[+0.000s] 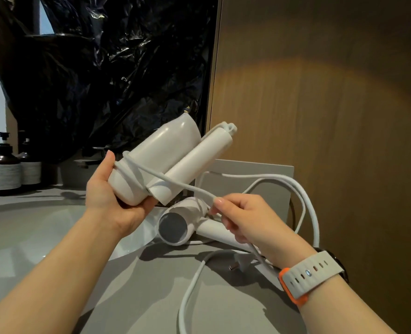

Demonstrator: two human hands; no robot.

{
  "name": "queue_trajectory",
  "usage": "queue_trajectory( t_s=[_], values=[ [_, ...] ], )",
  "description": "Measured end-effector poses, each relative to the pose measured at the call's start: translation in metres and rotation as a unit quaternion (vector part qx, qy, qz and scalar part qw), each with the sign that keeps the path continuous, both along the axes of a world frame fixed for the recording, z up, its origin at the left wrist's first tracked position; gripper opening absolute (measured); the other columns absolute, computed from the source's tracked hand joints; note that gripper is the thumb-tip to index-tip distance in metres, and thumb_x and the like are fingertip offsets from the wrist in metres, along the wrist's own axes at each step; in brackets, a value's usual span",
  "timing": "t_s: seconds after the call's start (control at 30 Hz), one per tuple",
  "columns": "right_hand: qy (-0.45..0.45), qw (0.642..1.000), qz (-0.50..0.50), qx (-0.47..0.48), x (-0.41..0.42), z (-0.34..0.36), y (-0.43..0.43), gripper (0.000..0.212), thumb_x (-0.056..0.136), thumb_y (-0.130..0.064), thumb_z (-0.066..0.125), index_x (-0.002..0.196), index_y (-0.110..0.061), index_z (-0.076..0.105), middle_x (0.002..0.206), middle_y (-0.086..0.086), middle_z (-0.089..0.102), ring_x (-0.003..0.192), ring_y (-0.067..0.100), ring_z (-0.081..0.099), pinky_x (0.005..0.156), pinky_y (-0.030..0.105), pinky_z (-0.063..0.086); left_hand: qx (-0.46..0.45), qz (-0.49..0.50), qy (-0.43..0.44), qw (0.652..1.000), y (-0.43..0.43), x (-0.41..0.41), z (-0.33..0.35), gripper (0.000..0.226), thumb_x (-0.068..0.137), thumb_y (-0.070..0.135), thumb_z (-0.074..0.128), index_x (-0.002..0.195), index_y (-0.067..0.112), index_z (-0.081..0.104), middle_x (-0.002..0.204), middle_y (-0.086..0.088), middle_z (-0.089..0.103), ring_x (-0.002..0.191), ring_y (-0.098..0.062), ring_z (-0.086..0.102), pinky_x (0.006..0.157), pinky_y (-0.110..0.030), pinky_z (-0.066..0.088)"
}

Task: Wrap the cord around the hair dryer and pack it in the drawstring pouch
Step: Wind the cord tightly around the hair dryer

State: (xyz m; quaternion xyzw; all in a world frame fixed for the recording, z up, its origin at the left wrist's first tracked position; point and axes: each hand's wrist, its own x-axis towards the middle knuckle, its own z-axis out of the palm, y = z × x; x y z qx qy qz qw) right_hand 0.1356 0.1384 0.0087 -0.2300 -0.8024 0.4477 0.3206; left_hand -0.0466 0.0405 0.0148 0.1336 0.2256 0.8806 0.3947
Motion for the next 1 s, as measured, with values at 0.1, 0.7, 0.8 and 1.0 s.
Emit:
queue_trajectory(
  t_s=[0.1,0.7,0.8,1.0],
  values=[
    [-0.039,0.999,0.0,-0.01,-0.003,-0.005,-0.003,0.036,0.094,-0.035,0.049,0.088,-0.005,0.069,0.052,0.002,0.039,0.039,0.007,0.028,0.039,0.018,0.024,0.0,-0.009,-0.003,1.0,0.002,0.001,0.0,0.052,0.076,0.051,0.068,0.114,0.017,0.063,0.108,-0.012,0.069,0.091,-0.037,0.068,0.071,-0.055,0.056],
    [-0.173,0.98,-0.065,0.074,-0.01,-0.016,0.001,0.05,0.083,-0.059,0.054,0.054,-0.018,0.054,0.053,-0.003,0.048,0.056,0.013,0.047,0.056,0.025,0.037,-0.013,-0.012,0.102,0.995,0.001,0.01,-0.001,0.034,0.081,0.053,0.06,0.096,0.024,0.068,0.092,-0.004,0.073,0.076,-0.026,0.072,0.057,-0.045,0.057],
    [-0.178,0.979,-0.053,0.083,-0.005,-0.01,0.002,0.044,0.084,-0.055,0.054,0.067,-0.016,0.063,0.063,-0.001,0.055,0.061,0.013,0.05,0.062,0.025,0.042,-0.025,-0.017,0.129,0.991,-0.001,0.007,0.0,0.033,0.08,0.055,0.059,0.091,0.025,0.07,0.088,-0.001,0.072,0.073,-0.024,0.072,0.058,-0.042,0.058],
    [0.029,0.988,0.115,-0.099,0.011,0.001,0.006,0.023,0.095,-0.021,0.049,0.111,-0.033,0.062,0.048,-0.001,0.033,0.044,0.01,0.021,0.042,0.021,0.014,0.003,-0.028,0.061,0.998,-0.004,0.005,0.002,0.042,0.079,0.052,0.063,0.108,0.023,0.067,0.094,-0.004,0.072,0.076,-0.027,0.071,0.056,-0.042,0.056]
  ],
)
